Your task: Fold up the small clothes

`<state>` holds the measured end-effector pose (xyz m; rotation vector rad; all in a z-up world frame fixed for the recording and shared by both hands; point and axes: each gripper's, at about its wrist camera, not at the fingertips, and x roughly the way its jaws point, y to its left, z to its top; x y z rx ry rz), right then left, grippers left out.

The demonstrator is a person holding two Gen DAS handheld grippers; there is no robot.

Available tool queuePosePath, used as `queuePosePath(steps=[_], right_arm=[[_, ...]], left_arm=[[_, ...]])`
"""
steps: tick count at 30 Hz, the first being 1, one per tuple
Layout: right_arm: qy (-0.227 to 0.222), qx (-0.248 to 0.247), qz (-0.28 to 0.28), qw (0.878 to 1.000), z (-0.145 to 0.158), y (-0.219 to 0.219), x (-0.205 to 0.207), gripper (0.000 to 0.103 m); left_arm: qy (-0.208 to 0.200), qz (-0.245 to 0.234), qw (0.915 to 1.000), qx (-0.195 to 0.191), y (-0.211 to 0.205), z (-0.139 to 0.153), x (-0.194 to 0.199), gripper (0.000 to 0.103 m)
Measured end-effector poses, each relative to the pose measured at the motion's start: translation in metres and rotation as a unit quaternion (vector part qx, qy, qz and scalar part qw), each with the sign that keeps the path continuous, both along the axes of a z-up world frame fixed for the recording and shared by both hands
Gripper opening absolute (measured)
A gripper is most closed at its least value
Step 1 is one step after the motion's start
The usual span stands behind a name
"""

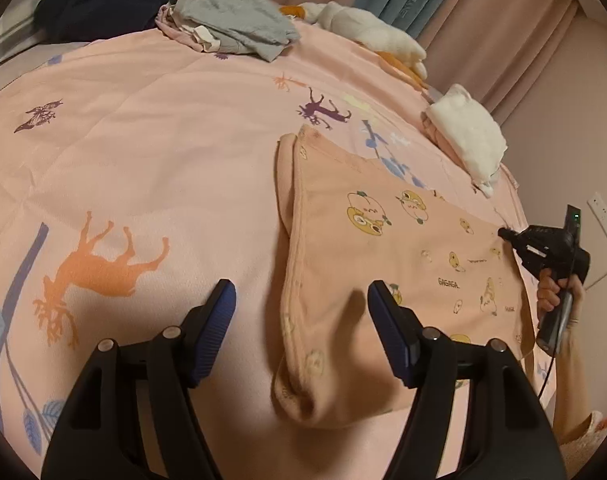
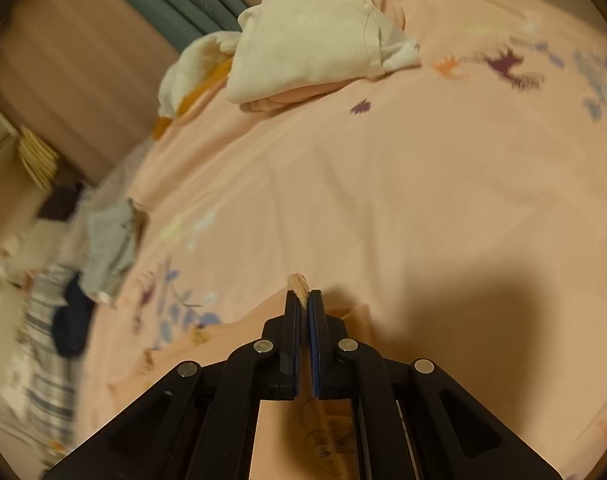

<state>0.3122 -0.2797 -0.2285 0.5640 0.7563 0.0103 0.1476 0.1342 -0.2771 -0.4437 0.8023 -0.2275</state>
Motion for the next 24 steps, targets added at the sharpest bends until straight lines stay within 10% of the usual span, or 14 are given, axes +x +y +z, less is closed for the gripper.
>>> queuePosePath(steps=[8, 15, 20, 24], right_arm=[[0.052, -0.034, -0.001, 0.998, -0.012, -0.001, 0.005, 0.006], [0.001, -0.058, 0.047, 0.997, 0.027, 0.016, -0.032, 0.006], [0.086, -0.198, 0.045, 0.975, -0.012, 0.040, -0.047, 0.006], [0.069, -0.127, 0.012, 0.990, -0.019, 0.018, -0.065, 0.008]], left_arm=[[0.003, -0.002, 0.9999, -0.016, 0.004, -0.001, 0.005, 0.073], [0.003, -0.001, 0.9995, -0.030, 0.007, -0.003, 0.006, 0.076], [0.001, 0.007, 0.9990, -0.045, 0.008, -0.004, 0.007, 0.078], [-0.005, 0.005, 0.9997, -0.024, 0.003, -0.003, 0.003, 0.078]])
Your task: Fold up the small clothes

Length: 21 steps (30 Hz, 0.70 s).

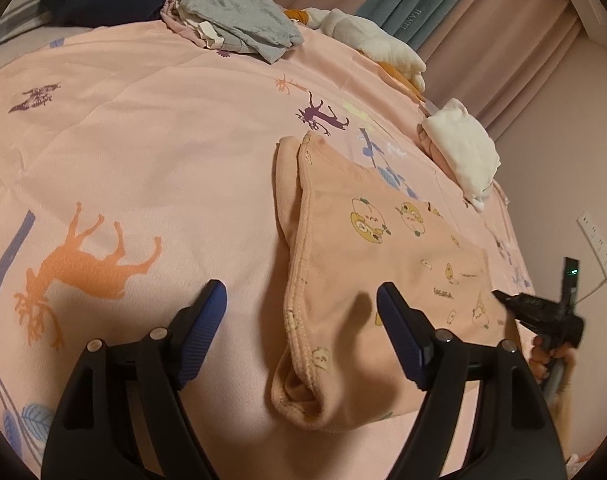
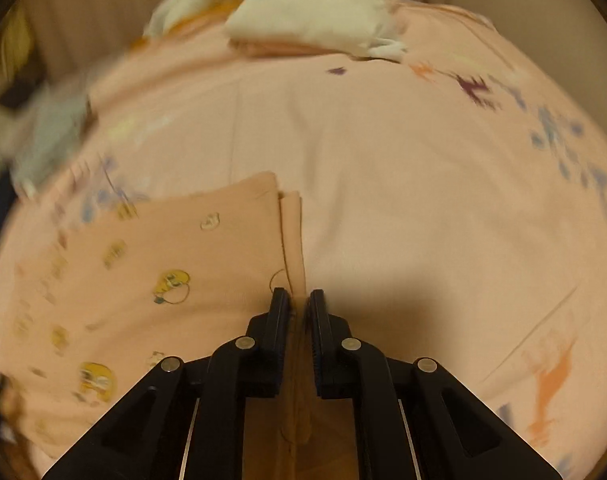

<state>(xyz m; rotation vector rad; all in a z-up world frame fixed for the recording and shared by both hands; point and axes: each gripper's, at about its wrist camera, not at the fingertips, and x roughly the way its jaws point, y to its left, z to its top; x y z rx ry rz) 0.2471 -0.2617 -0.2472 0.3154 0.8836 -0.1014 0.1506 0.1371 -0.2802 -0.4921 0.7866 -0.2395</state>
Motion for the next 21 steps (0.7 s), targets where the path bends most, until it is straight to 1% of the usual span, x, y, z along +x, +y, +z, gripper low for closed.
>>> queuePosePath(steps=[1, 2, 5, 7, 8, 10, 13, 14, 16, 18, 20, 21], right_arm=[[0.004, 0.013, -0.009, 1.000, 0.003, -0.003, -0.005, 0.008], [0.006, 0.016, -0.012, 1.000, 0.007, -0.003, -0.008, 0.008], [-0.019, 0.028, 0.013, 0.999, 0.025, 0.010, -0.030, 0.008], [-0.032, 0.028, 0.017, 0.999, 0.031, 0.022, -0.045, 0.009], [-0.032, 0.028, 0.019, 0.999, 0.032, 0.028, -0.048, 0.012], [-0.017, 0.022, 0.029, 0.999, 0.021, 0.040, -0.051, 0.019], [0.011, -0.022, 0.023, 0.999, -0.003, 0.049, -0.040, 0.019], [0.008, -0.028, 0.024, 0.999, -0.004, 0.049, -0.040, 0.019], [0.000, -0.043, 0.022, 0.999, 0.001, 0.052, -0.043, 0.019], [0.001, -0.047, 0.017, 0.999, 0.007, 0.050, -0.044, 0.019], [0.005, -0.041, 0.016, 0.999, 0.010, 0.047, -0.048, 0.019], [0.006, -0.034, 0.013, 0.999, 0.010, 0.047, -0.053, 0.019]], left_arm=[[0.000, 0.000, 1.0000, 0.006, -0.002, 0.000, -0.001, 0.078], [0.000, -0.001, 0.9999, 0.010, -0.002, 0.000, -0.001, 0.078], [0.001, -0.005, 0.9999, 0.013, -0.002, 0.000, -0.002, 0.078], [0.004, -0.003, 1.0000, -0.001, 0.002, -0.001, -0.003, 0.078], [0.008, -0.002, 0.9999, -0.014, 0.005, -0.001, -0.004, 0.078], [0.019, 0.000, 0.9992, -0.037, 0.009, -0.001, -0.007, 0.078], [0.030, 0.004, 0.9974, -0.066, 0.013, 0.001, -0.014, 0.078], [0.032, 0.002, 0.9970, -0.070, 0.013, 0.001, -0.017, 0.078], [0.031, -0.001, 0.9977, -0.060, 0.010, 0.004, -0.025, 0.078], [0.026, -0.001, 0.9992, -0.031, 0.002, 0.008, -0.037, 0.078], [0.023, -0.006, 0.9997, -0.011, -0.008, 0.012, -0.046, 0.076], [0.023, -0.018, 0.9995, -0.010, -0.014, 0.014, -0.049, 0.074]])
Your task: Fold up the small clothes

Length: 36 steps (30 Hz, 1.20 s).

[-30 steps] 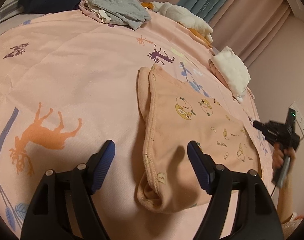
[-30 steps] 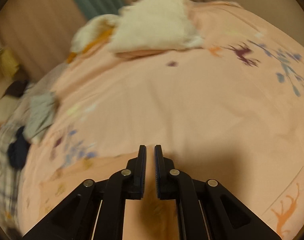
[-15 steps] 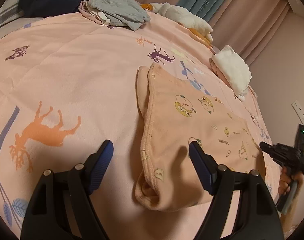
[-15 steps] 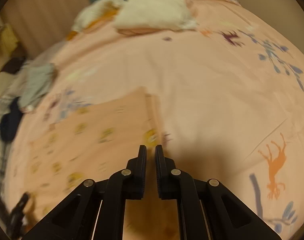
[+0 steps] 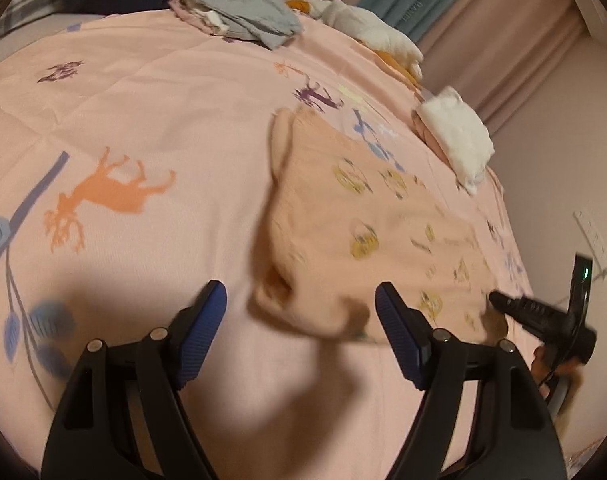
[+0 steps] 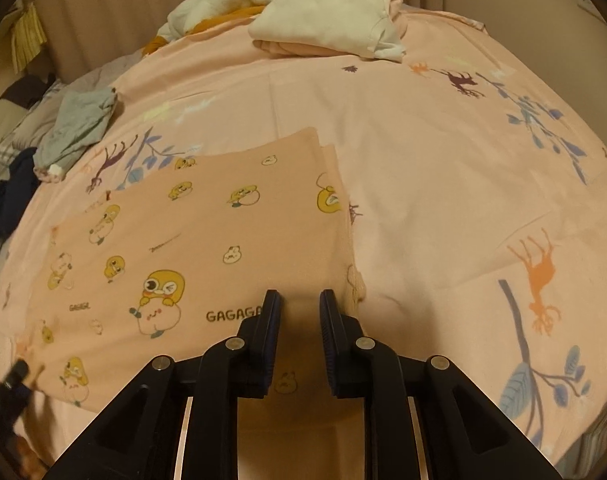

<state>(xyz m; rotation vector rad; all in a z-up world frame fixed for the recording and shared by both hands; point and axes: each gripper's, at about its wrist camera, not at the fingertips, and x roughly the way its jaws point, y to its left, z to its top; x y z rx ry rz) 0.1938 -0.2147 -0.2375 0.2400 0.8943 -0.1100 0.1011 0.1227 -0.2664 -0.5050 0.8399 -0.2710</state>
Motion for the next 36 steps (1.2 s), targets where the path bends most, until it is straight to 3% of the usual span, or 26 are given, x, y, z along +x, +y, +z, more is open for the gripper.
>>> queuePosePath(steps=[2, 4, 6, 8, 13, 17, 21, 23, 27, 30, 32, 35, 36], right_arm=[[0.006, 0.017, -0.013, 1.000, -0.002, -0.004, -0.005, 0.019], [0.006, 0.025, -0.014, 1.000, -0.002, 0.000, -0.010, 0.019], [0.003, 0.034, -0.002, 0.999, 0.000, 0.006, -0.013, 0.019], [0.005, 0.049, 0.015, 0.999, 0.001, 0.013, -0.013, 0.020], [0.001, 0.052, 0.047, 0.998, 0.003, 0.031, -0.014, 0.020], [-0.011, 0.046, 0.075, 0.996, 0.010, 0.041, -0.013, 0.020], [-0.021, 0.047, 0.111, 0.992, 0.017, 0.054, -0.003, 0.020], [-0.020, 0.047, 0.125, 0.991, 0.022, 0.061, 0.000, 0.020], [-0.058, 0.029, 0.163, 0.984, 0.041, 0.079, 0.004, 0.020], [-0.066, 0.028, 0.194, 0.978, 0.046, 0.095, 0.019, 0.020], [-0.047, 0.064, 0.208, 0.975, 0.039, 0.100, 0.034, 0.020], [-0.029, 0.093, 0.204, 0.974, 0.023, 0.102, 0.052, 0.020], [-0.020, 0.102, 0.190, 0.976, 0.015, 0.098, 0.058, 0.019]], left_arm=[[0.004, -0.032, 0.9993, -0.019, -0.008, 0.001, -0.003, 0.070], [0.023, -0.069, 0.9944, -0.077, -0.016, -0.002, -0.003, 0.069], [0.044, -0.100, 0.9830, -0.148, -0.025, -0.009, -0.002, 0.069], [0.054, -0.126, 0.9722, -0.190, -0.035, -0.013, 0.003, 0.069], [0.033, -0.083, 0.9656, -0.244, -0.034, -0.024, 0.019, 0.069], [0.030, -0.047, 0.9452, -0.322, -0.016, -0.034, 0.037, 0.068], [0.029, 0.000, 0.9451, -0.325, -0.005, -0.035, 0.050, 0.062], [0.039, 0.000, 0.9439, -0.328, -0.006, -0.035, 0.053, 0.063], [0.052, 0.020, 0.9380, -0.342, 0.001, -0.034, 0.059, 0.063], [0.041, 0.047, 0.9402, -0.335, 0.010, -0.034, 0.060, 0.062], [0.035, 0.054, 0.9458, -0.318, 0.010, -0.034, 0.061, 0.061], [0.036, 0.071, 0.9638, -0.255, 0.002, -0.033, 0.062, 0.038], [0.042, 0.082, 0.9685, -0.231, 0.001, -0.036, 0.064, 0.023]])
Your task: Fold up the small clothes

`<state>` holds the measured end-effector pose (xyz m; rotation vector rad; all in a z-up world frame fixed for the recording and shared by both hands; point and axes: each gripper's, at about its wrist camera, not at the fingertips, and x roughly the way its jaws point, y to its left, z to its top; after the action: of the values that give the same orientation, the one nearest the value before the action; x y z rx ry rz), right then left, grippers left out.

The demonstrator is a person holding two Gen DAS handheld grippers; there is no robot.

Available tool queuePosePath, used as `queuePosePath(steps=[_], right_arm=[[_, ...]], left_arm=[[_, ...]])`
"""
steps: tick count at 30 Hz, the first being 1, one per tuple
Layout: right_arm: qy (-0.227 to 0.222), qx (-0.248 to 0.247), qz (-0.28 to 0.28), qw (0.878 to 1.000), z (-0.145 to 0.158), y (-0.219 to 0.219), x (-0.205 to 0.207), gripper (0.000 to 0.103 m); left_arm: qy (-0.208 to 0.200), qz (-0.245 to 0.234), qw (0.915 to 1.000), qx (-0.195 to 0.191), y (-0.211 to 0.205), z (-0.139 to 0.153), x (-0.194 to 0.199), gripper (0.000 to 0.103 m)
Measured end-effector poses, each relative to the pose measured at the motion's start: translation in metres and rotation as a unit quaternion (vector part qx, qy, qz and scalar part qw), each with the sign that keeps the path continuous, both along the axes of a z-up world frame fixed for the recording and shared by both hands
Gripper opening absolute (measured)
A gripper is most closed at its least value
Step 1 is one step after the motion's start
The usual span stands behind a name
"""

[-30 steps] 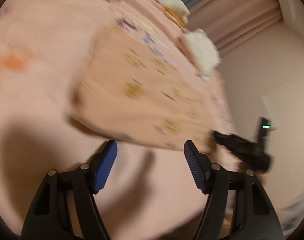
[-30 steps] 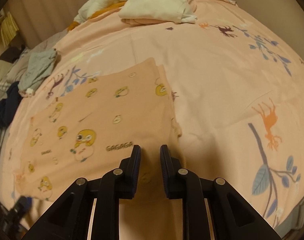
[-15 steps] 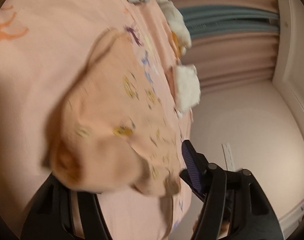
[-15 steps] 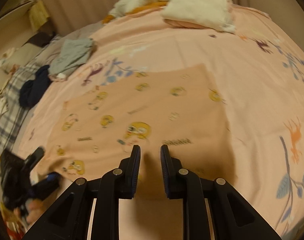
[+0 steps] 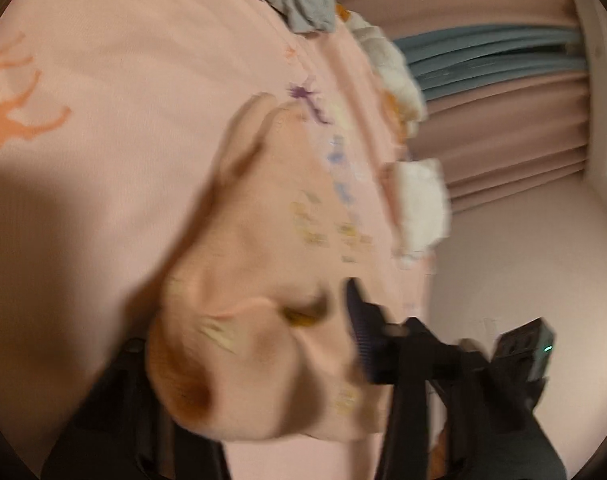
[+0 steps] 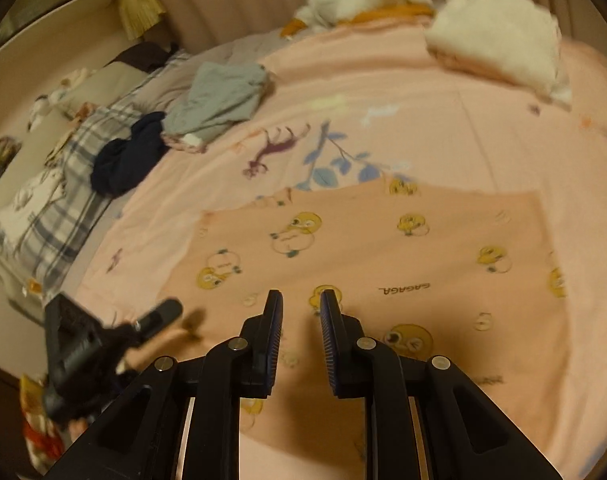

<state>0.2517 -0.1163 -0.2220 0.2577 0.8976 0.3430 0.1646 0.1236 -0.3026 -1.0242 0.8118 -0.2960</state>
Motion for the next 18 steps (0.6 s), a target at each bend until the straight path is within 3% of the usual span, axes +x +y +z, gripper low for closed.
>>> queuePosePath(steps=[4, 7, 12, 18], right_arm=[[0.043, 0.071, -0.005, 0.997, -0.030, -0.011, 0.015, 0.012], [0.063, 0.050, -0.015, 0.997, -0.049, -0.013, 0.018, 0.000], [0.059, 0.060, -0.014, 0.996, -0.050, -0.017, 0.014, 0.000], [0.040, 0.051, 0.004, 0.998, -0.049, -0.016, 0.016, 0.000]], left_arm=[[0.001, -0.002, 1.0000, 0.007, 0.002, -0.006, 0.004, 0.018], [-0.011, -0.002, 0.9992, 0.038, -0.002, -0.003, 0.004, 0.018], [-0.052, 0.003, 0.9930, 0.106, -0.018, 0.016, 0.004, 0.017], [-0.103, -0.003, 0.9878, 0.117, -0.028, 0.030, 0.004, 0.017]])
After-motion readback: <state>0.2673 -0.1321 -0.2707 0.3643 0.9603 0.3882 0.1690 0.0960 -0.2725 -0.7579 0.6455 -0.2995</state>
